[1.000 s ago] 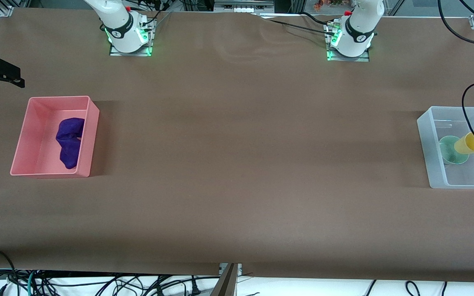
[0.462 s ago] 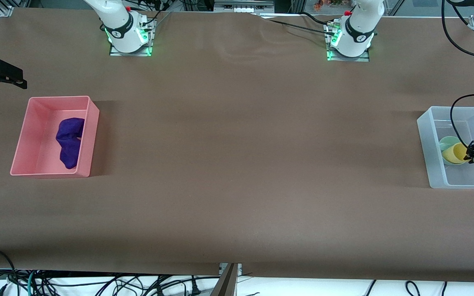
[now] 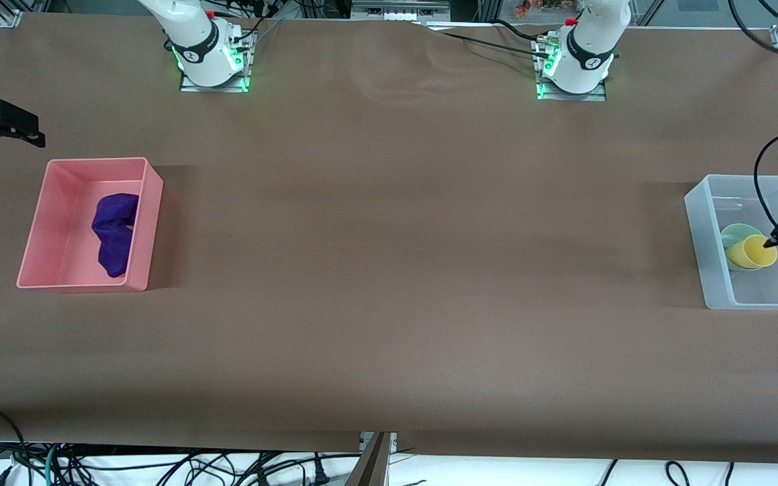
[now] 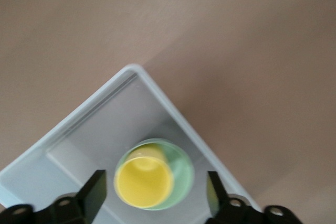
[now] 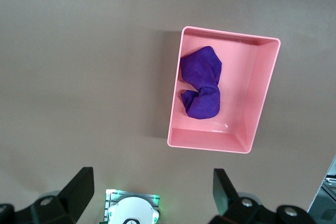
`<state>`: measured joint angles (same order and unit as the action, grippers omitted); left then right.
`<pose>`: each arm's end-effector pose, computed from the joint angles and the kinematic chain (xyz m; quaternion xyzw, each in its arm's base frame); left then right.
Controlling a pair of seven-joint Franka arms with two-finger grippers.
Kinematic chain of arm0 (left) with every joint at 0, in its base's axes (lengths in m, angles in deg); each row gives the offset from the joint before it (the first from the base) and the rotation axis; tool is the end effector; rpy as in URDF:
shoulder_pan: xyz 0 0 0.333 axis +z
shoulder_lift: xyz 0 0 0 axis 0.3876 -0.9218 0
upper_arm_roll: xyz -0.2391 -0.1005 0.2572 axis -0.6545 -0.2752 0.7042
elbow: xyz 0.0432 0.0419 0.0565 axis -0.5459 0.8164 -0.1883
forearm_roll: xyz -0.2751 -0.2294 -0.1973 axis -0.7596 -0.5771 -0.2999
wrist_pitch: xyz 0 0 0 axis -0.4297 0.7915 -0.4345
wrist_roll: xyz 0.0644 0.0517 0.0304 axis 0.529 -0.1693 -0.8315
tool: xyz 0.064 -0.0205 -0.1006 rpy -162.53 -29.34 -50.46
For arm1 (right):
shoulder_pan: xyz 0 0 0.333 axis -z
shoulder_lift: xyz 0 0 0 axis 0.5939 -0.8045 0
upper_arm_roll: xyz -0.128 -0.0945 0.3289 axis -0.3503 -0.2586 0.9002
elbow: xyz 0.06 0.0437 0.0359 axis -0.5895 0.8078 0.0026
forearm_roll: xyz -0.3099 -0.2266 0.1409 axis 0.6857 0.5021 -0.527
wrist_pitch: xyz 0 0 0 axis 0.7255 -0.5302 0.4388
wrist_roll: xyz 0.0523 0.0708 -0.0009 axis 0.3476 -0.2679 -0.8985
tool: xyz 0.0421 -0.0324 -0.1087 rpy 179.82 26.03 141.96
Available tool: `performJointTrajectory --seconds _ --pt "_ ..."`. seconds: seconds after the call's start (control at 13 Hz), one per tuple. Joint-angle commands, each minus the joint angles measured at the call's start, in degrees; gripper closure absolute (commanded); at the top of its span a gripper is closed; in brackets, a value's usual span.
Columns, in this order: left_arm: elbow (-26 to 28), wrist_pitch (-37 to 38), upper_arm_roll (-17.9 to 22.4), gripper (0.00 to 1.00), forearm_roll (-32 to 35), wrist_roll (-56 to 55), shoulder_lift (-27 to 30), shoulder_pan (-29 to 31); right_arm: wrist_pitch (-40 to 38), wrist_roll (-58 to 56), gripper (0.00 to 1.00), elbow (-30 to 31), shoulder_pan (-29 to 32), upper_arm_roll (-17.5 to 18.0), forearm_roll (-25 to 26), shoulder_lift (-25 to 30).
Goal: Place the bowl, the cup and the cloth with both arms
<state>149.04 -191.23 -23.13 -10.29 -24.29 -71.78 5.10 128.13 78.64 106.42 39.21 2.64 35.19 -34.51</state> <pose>0.6582 0.2676 0.4200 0.9484 -0.3103 -0.0596 0.0279 0.5906 -0.0170 0.6809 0.9936 0.0727 -0.0837 0.0232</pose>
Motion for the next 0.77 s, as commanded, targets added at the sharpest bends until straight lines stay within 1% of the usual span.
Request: performJointTrajectory --seconds 0.0,0.15,0.31,0.38,0.46,0.54,0.62,0.69 --pt "-0.98 8.02 -6.54 0.0 -0.77 -14.97 3.34 -0.22 0.0 0.45 0.0 -0.56 0.04 0.43 0.29 -0.18" --pt "-0.99 12.95 -12.52 0.0 -0.15 -28.95 4.57 -0.22 0.0 0.36 0.0 -0.56 0.04 0.34 0.38 -0.53" --pt "-0.64 15.51 -16.92 0.0 -0.06 -38.37 5.18 -0.22 0.0 0.45 0.0 -0.56 0.04 0.34 0.38 -0.54" --pt "-0.29 15.95 -18.51 0.0 -0.06 -42.16 6.23 -0.31 0.0 0.45 0.0 -0.56 0.04 0.43 0.38 -0.54" --pt "1.19 15.96 -17.83 0.0 -0.15 -45.77 8.77 -3.87 0.0 0.53 0.0 -0.56 0.04 0.43 0.38 -0.54" --pt "2.34 15.96 -13.64 0.0 -0.33 -51.72 11.58 -9.91 0.0 0.53 0.0 -0.56 0.04 0.43 0.38 -0.54" --pt "2.52 16.05 -7.95 0.0 -1.28 -57.17 13.26 -16.15 0.0 0.53 0.0 -0.64 -0.05 0.43 0.38 -0.54" --pt "2.53 16.05 -3.71 0.0 -2.08 -58.18 14.93 -21.0 0.0 0.45 0.0 -0.65 0.04 0.43 0.38 -0.54"
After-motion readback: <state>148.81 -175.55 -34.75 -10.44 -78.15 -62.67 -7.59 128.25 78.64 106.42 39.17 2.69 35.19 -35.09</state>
